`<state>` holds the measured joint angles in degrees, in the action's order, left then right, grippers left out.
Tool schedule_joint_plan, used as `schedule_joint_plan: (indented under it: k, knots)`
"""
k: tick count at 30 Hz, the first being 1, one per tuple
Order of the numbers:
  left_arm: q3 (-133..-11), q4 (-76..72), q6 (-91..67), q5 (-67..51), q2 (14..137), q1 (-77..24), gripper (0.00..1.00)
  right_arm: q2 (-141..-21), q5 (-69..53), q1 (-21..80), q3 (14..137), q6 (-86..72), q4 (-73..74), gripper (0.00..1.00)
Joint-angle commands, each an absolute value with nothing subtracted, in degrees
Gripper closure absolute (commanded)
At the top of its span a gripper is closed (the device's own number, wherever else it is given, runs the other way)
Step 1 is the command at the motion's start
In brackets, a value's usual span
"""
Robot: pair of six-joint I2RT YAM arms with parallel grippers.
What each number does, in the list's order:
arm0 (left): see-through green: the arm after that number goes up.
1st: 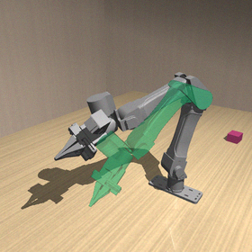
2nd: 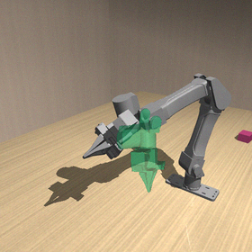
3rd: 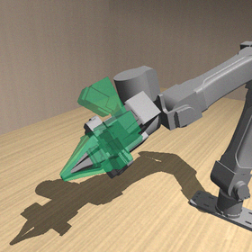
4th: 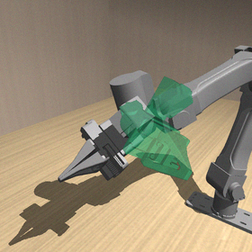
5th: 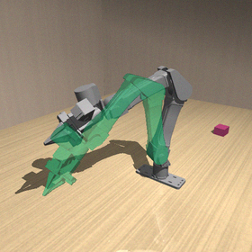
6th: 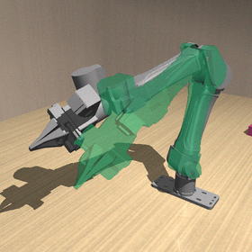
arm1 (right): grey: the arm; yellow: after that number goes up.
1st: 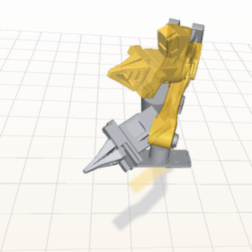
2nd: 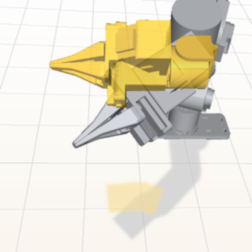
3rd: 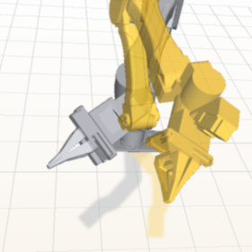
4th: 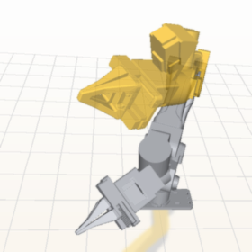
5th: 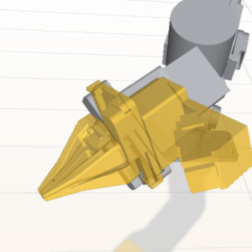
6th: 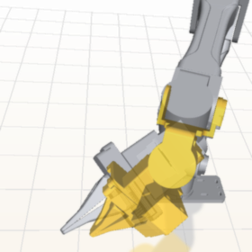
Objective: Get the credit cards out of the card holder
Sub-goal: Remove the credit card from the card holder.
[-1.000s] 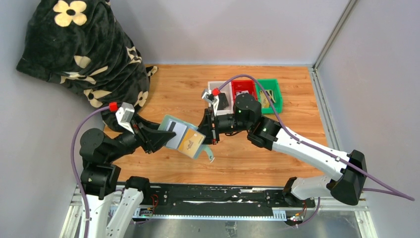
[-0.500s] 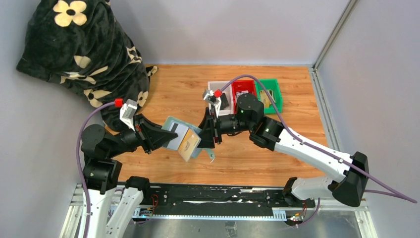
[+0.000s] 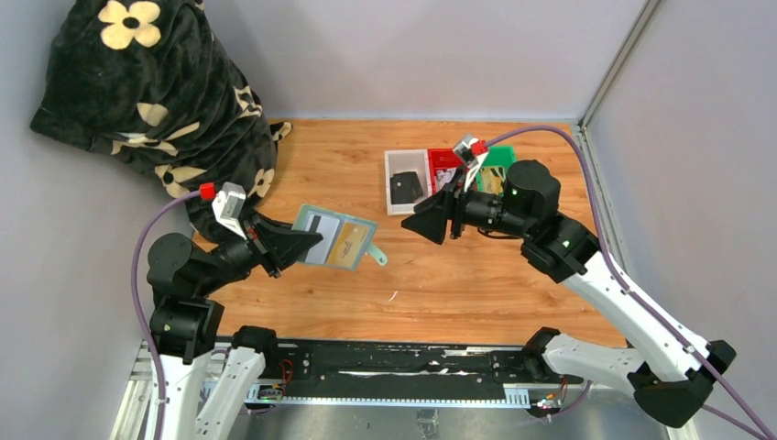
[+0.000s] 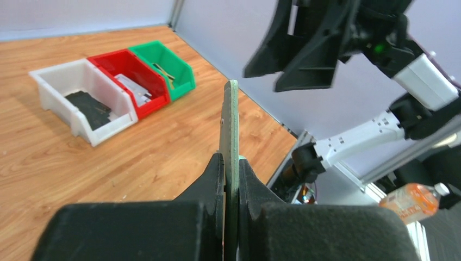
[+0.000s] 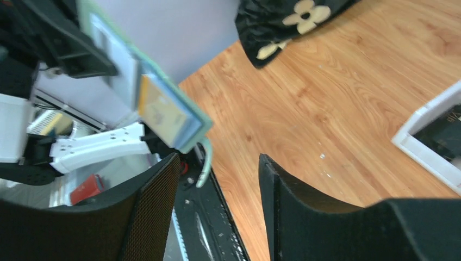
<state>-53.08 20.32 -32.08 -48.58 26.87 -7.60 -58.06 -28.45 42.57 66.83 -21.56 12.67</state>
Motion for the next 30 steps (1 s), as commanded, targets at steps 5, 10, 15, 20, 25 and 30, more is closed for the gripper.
schedule_joint_plan:
  k: [5, 10, 15, 20, 25, 30]
  knots:
    - [-53.09, 18.2, -35.69, -36.1, 26.11, -7.73, 1.0, -58.2, -38.99, 42.67, 64.66, -36.61, -5.48, 0.43]
    - [-51.83, 15.83, -40.7, -34.8, 26.66, -7.73, 1.0, -63.82, -42.3, 45.55, 61.36, -47.22, -19.36, 0.44]
    - [-50.9, 13.1, -44.14, -37.5, 27.33, -7.73, 1.0, -69.9, -44.17, 48.03, 58.89, -58.5, -36.94, 0.45]
    - [-50.32, 12.65, -44.95, -38.77, 27.51, -7.73, 1.0, -75.18, -45.43, 50.8, 61.07, -62.03, -43.45, 0.47]
    - [-50.19, 12.75, -44.78, -38.68, 27.51, -7.67, 1.0, -78.4, -45.36, 52.71, 61.92, -61.72, -43.62, 0.48]
    - [-49.97, 12.84, -44.87, -38.72, 27.26, -7.73, 1.0, -80.59, -44.3, 53.64, 61.68, -61.25, -43.68, 0.48]
